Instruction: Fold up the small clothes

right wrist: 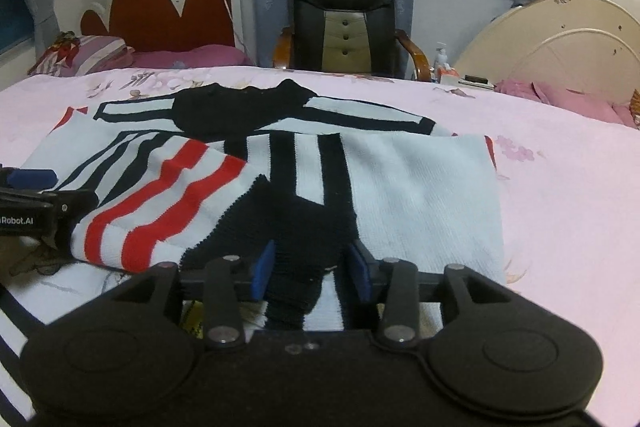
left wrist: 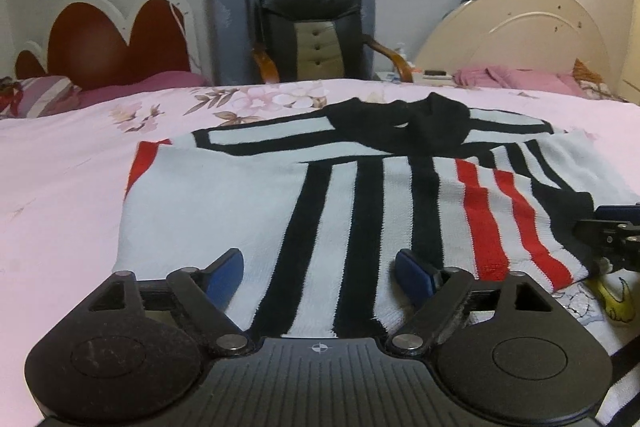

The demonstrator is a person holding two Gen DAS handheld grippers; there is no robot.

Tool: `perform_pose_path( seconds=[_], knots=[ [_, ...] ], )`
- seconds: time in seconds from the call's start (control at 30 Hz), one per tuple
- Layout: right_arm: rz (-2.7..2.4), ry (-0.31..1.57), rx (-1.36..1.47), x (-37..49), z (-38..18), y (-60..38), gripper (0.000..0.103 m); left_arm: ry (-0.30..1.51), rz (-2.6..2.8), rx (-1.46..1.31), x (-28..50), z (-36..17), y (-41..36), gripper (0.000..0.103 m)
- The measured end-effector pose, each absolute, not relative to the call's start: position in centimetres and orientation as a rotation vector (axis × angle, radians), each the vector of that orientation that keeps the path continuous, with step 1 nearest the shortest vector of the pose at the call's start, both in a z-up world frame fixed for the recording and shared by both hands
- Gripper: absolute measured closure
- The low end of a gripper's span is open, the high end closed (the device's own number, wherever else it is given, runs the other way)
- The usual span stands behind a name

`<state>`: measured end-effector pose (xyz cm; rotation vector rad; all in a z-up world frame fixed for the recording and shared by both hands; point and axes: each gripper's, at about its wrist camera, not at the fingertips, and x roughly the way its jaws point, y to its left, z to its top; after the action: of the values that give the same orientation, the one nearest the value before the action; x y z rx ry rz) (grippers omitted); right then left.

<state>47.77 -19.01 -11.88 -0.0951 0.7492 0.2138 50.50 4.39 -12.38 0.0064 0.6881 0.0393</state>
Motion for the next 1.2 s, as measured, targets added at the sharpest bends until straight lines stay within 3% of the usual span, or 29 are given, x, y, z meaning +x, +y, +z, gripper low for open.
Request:
perform_pose_path(
  seconds=[0.47,0.6,0.8,1.2],
  knots=[
    [0.214,0.734,-0.133,47.5,-12.4,-18.8,0.060,0.698,0.082,0.014,50.8,-12.9,4.4,0.004],
    [0.185,0.799,-0.150,48.5,-11.5,-18.1,0.057,0.746,0.101,-0.004,50.2,-11.2,5.4,0.004],
    [0.191,0.760,0.039,43.8,-7.8,-21.5,0.052,0.696,0.081,0.038,41.5,-9.2,7.7,0.004],
    [0.134,0.843,0.042,28.4,-7.6,-25.5,0.052,0.740,0.147,-0.051,24.8,-9.5,11.1,0.004]
  ],
)
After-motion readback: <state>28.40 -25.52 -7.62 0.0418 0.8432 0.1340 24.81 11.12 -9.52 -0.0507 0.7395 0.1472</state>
